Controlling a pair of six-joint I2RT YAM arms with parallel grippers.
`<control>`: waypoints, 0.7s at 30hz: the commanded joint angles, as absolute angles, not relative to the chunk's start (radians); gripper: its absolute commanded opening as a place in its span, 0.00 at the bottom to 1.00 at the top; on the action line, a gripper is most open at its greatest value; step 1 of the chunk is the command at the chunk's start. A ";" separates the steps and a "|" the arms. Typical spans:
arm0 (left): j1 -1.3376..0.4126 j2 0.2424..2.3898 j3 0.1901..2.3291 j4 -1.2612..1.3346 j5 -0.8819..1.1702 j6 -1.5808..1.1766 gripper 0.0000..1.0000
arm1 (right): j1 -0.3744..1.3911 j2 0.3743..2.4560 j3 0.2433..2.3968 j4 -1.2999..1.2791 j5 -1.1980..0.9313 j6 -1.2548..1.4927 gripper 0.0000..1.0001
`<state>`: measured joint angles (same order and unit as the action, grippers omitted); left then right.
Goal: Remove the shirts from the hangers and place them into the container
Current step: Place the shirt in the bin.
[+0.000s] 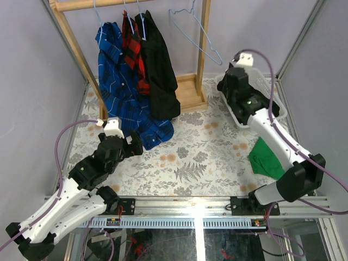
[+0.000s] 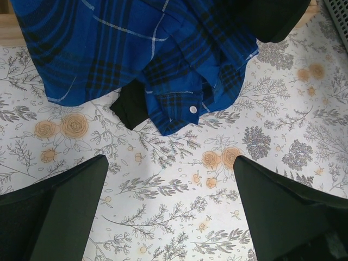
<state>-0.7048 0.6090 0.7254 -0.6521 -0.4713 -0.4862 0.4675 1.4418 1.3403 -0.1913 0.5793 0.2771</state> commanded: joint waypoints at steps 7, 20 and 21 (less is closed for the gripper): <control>-0.700 0.638 0.750 -0.646 -0.469 -0.489 1.00 | 0.158 1.740 1.523 -0.425 0.510 0.315 0.11; -0.699 0.658 0.750 -0.649 -0.481 -0.491 1.00 | 0.103 1.757 1.504 -0.460 0.324 0.337 0.52; -0.699 0.662 0.753 -0.652 -0.480 -0.491 1.00 | 0.102 1.730 1.509 -0.453 0.316 0.329 0.55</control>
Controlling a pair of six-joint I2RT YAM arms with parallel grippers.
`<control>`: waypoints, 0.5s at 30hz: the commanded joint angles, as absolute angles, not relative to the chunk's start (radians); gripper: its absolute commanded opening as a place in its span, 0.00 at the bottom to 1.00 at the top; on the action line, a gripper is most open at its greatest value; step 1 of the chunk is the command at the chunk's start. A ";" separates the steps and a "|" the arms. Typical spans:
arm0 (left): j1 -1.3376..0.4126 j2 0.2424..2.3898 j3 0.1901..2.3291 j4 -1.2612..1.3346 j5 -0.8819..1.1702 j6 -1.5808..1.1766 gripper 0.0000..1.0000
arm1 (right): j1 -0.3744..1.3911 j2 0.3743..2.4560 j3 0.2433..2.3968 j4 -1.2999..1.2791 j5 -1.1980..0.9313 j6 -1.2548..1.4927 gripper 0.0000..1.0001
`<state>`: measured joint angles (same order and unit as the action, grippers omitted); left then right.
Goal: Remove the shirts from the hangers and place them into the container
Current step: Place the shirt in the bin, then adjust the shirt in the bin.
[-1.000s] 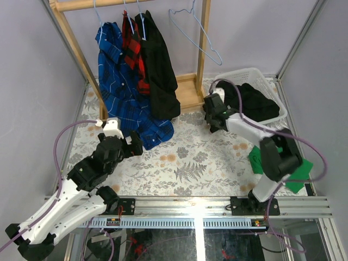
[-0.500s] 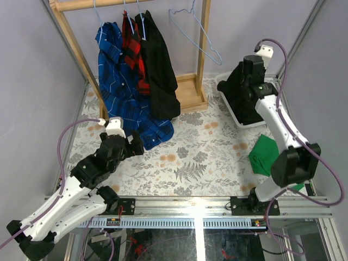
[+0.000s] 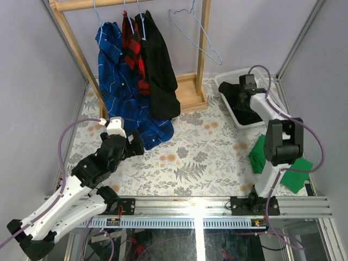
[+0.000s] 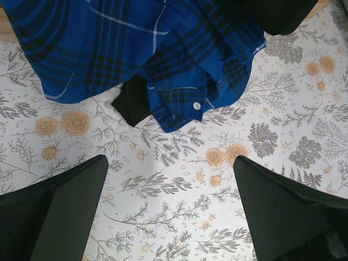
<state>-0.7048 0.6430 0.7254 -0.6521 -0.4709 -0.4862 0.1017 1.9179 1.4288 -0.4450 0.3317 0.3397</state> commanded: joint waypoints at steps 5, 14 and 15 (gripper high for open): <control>-0.700 0.641 0.751 -0.652 -0.486 -0.498 1.00 | 0.103 1.629 1.500 -0.396 0.244 0.304 0.65; -0.700 0.648 0.743 -0.652 -0.517 -0.506 1.00 | 0.103 1.978 1.732 -0.416 0.141 0.362 0.51; -0.701 0.653 0.746 -0.654 -0.517 -0.506 1.00 | 0.103 2.035 1.770 -0.437 0.175 0.370 0.50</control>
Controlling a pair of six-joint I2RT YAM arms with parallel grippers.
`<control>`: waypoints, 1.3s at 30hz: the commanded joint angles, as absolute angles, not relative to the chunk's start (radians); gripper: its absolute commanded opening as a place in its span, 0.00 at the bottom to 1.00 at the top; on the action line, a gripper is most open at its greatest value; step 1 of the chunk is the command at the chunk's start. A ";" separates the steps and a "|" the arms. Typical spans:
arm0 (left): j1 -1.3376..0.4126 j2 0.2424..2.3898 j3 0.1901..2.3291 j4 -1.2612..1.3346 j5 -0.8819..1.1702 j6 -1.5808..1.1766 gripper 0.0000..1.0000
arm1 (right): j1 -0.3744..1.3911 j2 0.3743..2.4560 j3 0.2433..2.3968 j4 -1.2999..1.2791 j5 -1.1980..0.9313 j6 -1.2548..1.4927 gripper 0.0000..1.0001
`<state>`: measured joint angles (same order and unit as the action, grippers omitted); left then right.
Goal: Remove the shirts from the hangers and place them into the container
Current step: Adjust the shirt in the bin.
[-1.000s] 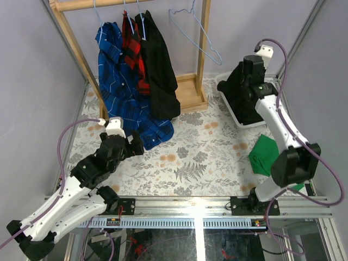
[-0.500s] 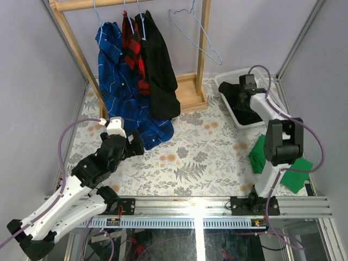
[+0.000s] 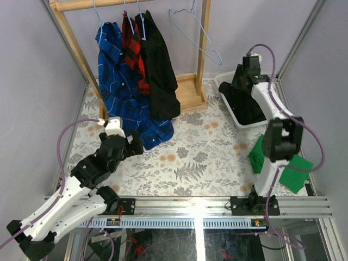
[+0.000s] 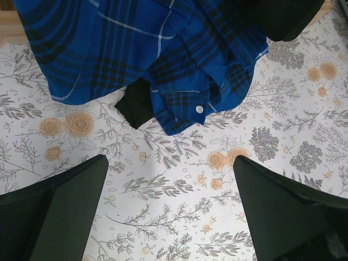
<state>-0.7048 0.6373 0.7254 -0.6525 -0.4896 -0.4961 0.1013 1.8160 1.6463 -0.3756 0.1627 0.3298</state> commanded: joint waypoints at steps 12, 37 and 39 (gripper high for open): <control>-0.701 0.647 0.750 -0.667 -0.529 -0.514 1.00 | 0.104 2.102 1.470 -0.357 0.124 0.419 0.54; -0.701 0.627 0.748 -0.653 -0.492 -0.499 1.00 | 0.058 1.899 1.345 -0.330 0.173 0.375 0.33; -0.701 0.633 0.748 -0.652 -0.491 -0.499 1.00 | 0.058 1.953 1.388 -0.387 0.169 0.381 0.31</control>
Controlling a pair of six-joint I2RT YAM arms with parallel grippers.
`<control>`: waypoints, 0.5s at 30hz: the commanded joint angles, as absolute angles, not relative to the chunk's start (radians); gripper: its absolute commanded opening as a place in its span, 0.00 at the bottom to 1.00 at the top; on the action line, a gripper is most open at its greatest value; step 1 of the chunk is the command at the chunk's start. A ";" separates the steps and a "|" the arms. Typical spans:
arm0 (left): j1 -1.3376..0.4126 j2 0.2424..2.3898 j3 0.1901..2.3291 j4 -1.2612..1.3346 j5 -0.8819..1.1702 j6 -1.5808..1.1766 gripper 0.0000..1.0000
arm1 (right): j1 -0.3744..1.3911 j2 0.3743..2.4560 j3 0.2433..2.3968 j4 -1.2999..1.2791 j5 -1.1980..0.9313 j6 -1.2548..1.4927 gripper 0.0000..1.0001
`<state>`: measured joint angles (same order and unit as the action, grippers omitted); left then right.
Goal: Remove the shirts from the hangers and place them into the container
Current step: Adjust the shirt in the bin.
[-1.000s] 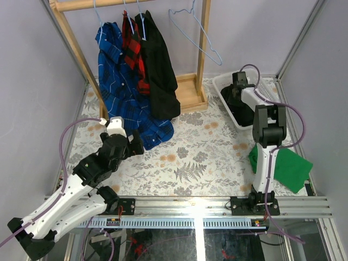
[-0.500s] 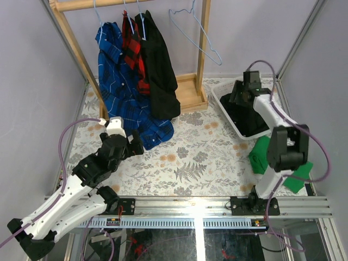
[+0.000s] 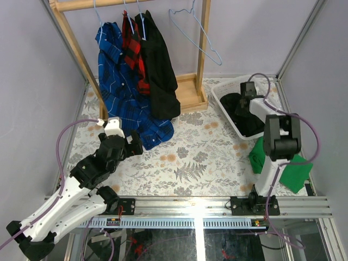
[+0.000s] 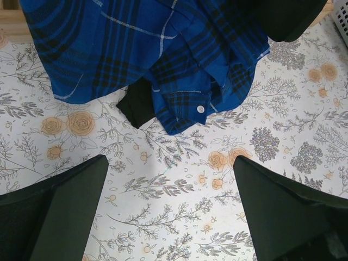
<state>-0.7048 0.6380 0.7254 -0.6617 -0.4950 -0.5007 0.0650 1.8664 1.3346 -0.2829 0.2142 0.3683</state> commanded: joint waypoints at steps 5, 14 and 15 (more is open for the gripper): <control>-0.701 0.643 0.751 -0.653 -0.490 -0.497 1.00 | 0.058 1.799 1.302 -0.272 0.158 0.394 0.45; -0.702 0.631 0.749 -0.654 -0.509 -0.501 1.00 | 0.058 1.365 1.173 -0.133 0.031 0.309 0.69; -0.701 0.628 0.749 -0.654 -0.512 -0.503 1.00 | 0.059 1.304 1.106 -0.071 -0.007 0.328 0.71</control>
